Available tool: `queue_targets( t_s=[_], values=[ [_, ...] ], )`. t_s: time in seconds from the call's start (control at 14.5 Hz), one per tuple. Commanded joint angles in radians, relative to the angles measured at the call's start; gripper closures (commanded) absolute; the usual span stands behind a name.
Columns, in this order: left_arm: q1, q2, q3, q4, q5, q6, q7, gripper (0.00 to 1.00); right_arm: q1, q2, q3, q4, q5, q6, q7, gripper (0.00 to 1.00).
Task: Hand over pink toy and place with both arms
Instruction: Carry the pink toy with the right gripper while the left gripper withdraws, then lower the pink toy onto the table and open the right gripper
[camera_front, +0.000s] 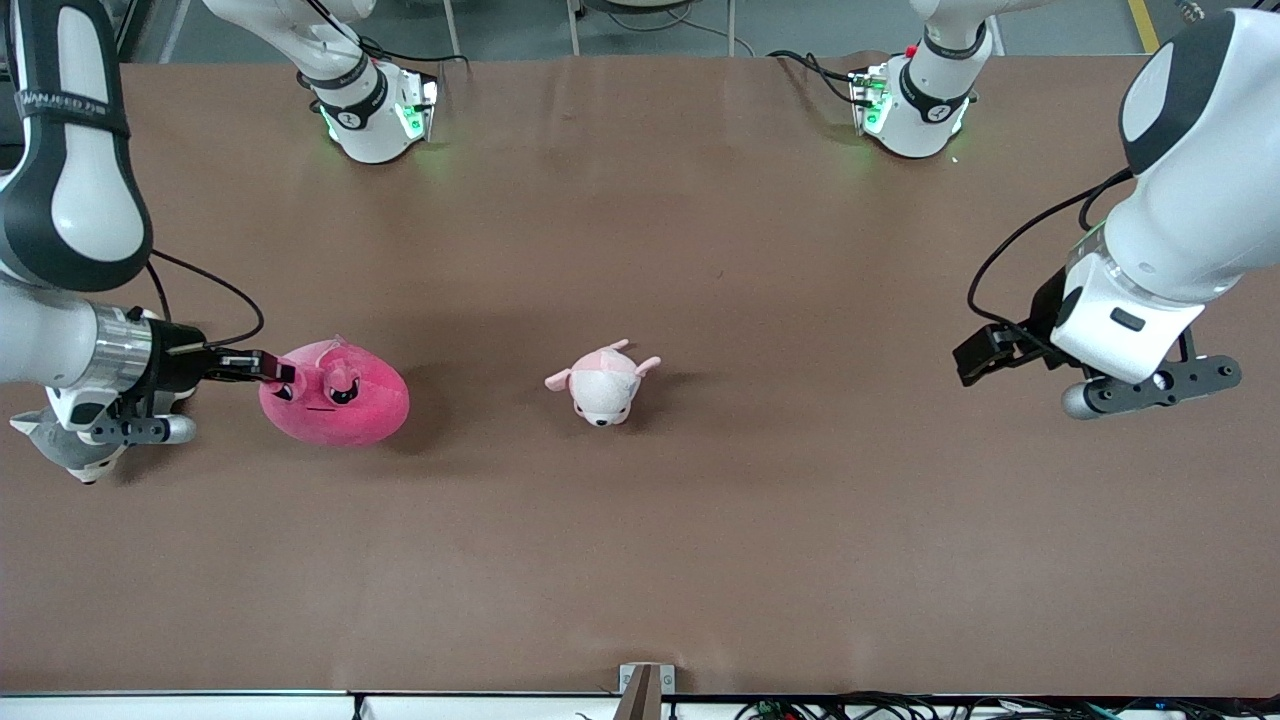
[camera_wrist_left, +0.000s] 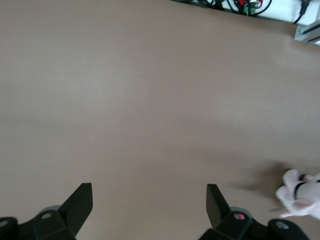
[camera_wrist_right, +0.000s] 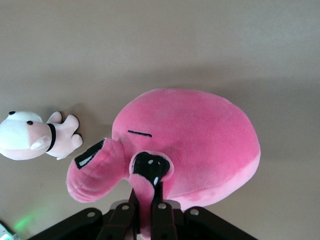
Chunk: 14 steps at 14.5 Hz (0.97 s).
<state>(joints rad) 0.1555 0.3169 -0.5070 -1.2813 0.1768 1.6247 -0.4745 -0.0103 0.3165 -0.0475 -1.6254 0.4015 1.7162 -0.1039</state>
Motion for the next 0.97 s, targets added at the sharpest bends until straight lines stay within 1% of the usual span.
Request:
queue_targets(
  t_s=[0.0,0.14,0.21,0.35,0.48,0.62,0.76,0.9],
  values=[
    [-0.028,-0.109,0.116,-0.087,-0.040,-0.019,0.166,0.00,-0.065,0.053,0.017,-0.004,0.065,-0.010,-0.089,0.99],
    [-0.075,-0.194,0.211,-0.169,-0.107,-0.019,0.230,0.00,-0.094,0.079,0.018,-0.004,0.082,-0.015,-0.135,0.99],
    [-0.100,-0.234,0.252,-0.218,-0.126,-0.019,0.241,0.00,-0.106,0.087,0.018,-0.002,0.106,-0.045,-0.157,0.99],
    [-0.145,-0.300,0.315,-0.300,-0.138,-0.020,0.249,0.00,-0.117,0.102,0.017,-0.002,0.158,-0.076,-0.163,0.99],
    [-0.188,-0.353,0.367,-0.369,-0.145,-0.020,0.255,0.00,-0.114,0.111,0.018,-0.002,0.166,-0.086,-0.163,0.99],
    [-0.206,-0.406,0.396,-0.427,-0.164,-0.019,0.266,0.00,-0.115,0.128,0.020,-0.002,0.172,-0.087,-0.184,0.99],
    [-0.206,-0.441,0.398,-0.463,-0.166,-0.020,0.269,0.00,-0.120,0.154,0.020,-0.002,0.191,-0.092,-0.229,0.99],
    [-0.206,-0.456,0.413,-0.483,-0.166,-0.020,0.325,0.00,-0.131,0.168,0.020,-0.002,0.200,-0.096,-0.237,0.99]
  ],
)
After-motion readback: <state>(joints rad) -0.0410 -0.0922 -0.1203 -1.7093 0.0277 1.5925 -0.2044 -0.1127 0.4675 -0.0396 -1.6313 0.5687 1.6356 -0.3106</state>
